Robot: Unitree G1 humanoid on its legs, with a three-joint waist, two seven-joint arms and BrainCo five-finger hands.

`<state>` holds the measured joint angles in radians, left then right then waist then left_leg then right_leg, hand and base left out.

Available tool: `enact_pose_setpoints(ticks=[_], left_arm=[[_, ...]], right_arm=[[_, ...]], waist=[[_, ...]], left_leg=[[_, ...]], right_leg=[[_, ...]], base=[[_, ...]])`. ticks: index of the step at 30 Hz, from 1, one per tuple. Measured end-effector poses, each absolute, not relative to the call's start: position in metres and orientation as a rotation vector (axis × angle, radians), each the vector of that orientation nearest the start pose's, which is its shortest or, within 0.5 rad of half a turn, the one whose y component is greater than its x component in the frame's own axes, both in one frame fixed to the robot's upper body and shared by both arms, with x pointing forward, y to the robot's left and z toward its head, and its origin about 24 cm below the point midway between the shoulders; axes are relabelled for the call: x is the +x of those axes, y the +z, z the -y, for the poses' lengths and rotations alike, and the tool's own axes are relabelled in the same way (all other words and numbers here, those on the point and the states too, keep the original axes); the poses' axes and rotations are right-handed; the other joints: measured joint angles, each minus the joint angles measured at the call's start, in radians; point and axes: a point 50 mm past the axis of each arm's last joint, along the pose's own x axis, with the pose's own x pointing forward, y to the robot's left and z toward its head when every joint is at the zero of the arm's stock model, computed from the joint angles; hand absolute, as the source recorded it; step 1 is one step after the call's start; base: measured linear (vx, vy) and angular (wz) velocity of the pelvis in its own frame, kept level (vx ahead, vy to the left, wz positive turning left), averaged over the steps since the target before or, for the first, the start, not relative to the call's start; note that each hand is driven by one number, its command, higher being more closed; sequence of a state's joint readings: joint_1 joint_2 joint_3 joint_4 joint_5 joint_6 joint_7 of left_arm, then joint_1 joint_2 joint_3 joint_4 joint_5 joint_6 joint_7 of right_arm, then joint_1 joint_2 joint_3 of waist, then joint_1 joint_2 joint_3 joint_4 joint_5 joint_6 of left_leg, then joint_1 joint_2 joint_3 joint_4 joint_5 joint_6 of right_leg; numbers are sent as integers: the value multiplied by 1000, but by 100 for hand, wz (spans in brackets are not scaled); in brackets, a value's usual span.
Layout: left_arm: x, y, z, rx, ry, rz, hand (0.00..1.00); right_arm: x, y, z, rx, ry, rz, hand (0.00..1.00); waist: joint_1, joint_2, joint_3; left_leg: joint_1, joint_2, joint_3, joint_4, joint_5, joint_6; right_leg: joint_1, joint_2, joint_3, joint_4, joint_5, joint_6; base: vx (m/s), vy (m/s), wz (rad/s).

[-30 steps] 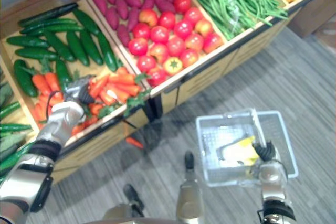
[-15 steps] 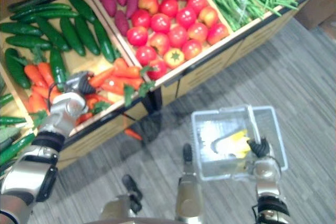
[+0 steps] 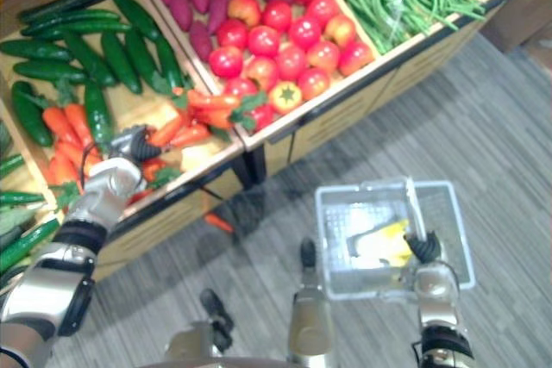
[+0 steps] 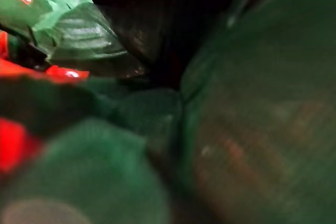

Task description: Pick vegetable in the basket

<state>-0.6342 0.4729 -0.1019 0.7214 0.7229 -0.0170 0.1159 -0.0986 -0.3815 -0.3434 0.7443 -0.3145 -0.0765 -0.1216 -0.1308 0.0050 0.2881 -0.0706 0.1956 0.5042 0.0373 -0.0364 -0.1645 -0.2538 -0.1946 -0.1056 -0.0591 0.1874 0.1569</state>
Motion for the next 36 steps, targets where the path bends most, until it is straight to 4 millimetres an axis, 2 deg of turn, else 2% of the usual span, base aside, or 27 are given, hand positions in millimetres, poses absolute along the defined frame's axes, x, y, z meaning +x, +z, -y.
enact_pose_setpoints(ticks=[2,7,10,16,21,28,32,36], left_arm=[[359,101,-240,1212,128,1,100],[355,117,-252,1218,208,44,100],[349,118,-258,1205,243,48,100],[339,123,-264,1226,268,79,100],[334,128,-263,1262,268,114,100],[316,147,-235,1289,203,325,100],[294,140,-199,1259,31,466,100],[280,126,-175,1195,-143,511,100]], right_arm=[[206,-45,329,-552,-443,-563,100],[198,-50,330,-551,-447,-586,100],[188,-57,333,-538,-461,-628,100],[170,-71,329,-506,-472,-688,100],[162,-76,331,-499,-478,-722,100],[161,-77,331,-505,-477,-728,100],[172,-71,331,-543,-446,-707,100],[191,-55,338,-635,-385,-662,100]], waist=[[5,4,-2],[15,9,-11],[27,19,-67],[31,11,-145],[50,8,-173],[55,-5,-201],[53,-22,-225],[54,-14,-232]], left_leg=[[20,1,-18,0,0,0],[22,-2,-52,-1,7,4],[22,-5,-66,-21,20,3],[41,-11,-99,-50,33,4],[45,-16,-113,-60,41,7],[75,-26,-124,-130,78,7],[114,-27,-69,-131,68,1],[170,-29,15,-131,48,-6]], right_leg=[[34,-2,-21,-2,0,0],[63,-9,-56,-11,-4,-5],[68,-9,-73,-17,-5,-7],[111,-10,-114,-38,-6,-8],[125,-14,-131,-44,-7,-10],[135,-12,-135,-45,-11,-14],[134,-5,-79,-43,-9,-13],[124,9,6,-31,-7,-10]], base=[[-11,7,21],[-42,5,20],[-3,0,12],[17,2,17],[4,2,9],[-3,-1,6],[17,-2,-35],[-3,-7,-63]])
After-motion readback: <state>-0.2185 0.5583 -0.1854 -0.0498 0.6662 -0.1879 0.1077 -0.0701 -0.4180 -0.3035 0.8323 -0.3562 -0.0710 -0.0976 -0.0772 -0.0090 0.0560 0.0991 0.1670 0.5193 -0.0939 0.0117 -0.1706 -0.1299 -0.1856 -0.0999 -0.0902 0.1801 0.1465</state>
